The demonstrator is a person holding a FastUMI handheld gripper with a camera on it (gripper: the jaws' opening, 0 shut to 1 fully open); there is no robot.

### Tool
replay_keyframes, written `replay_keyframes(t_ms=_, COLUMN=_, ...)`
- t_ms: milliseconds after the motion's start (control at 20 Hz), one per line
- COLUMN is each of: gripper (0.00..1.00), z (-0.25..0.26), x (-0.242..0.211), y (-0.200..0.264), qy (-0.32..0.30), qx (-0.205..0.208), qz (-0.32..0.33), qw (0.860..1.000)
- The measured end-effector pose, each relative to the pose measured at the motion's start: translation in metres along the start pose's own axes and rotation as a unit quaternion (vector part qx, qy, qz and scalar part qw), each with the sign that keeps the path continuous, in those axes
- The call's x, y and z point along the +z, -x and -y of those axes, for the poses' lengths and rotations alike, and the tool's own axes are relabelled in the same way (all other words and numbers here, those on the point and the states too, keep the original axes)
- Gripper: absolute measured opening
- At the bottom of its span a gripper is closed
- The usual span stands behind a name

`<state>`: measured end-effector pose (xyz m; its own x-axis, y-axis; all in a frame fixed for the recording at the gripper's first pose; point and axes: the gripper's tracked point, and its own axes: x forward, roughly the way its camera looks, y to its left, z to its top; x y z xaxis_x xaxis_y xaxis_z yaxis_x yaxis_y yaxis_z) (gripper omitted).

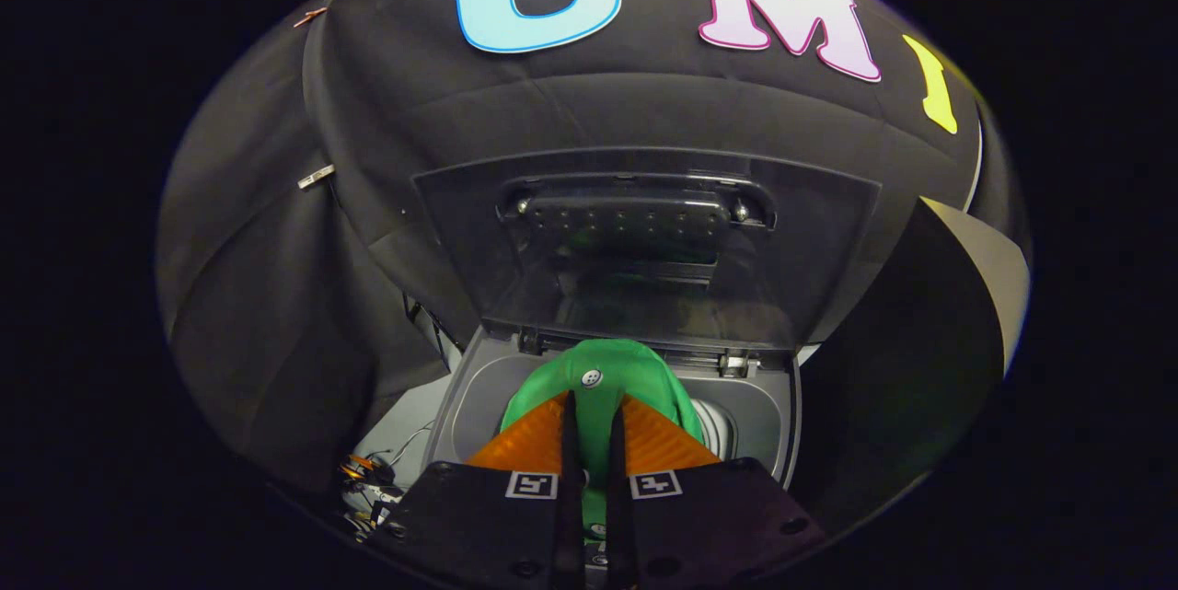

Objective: Put the clothes into the washing machine and then close the washing machine lid.

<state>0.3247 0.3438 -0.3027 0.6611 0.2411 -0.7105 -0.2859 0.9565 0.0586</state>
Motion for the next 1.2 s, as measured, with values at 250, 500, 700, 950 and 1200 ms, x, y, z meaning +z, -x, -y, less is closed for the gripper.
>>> replay_keyframes(t_ms=250, gripper=0.18, z=0.012, x=-0.019, y=-0.016, qy=0.016, qx=-0.024, qz=-0.025, qw=0.999)
replay_keyframes(t_ms=500, gripper=0.99, z=0.034, x=-0.031, y=-0.024, qy=0.015, qx=-0.065, qz=-0.046, qw=0.997)
replay_keyframes(t_ms=700, gripper=0.99, z=0.037, x=-0.025, y=-0.019, qy=-0.012, qx=-0.058, qz=-0.04, qw=0.997)
replay_keyframes(t_ms=950, gripper=0.99, z=0.023, x=0.004, y=0.01, qy=0.001, qx=-0.02, qz=0.019, qw=1.0)
replay_keyframes(t_ms=1200, gripper=0.98, z=0.018, x=0.064, y=0.049, qy=-0.006, qx=0.007, qz=0.101, qw=0.995)
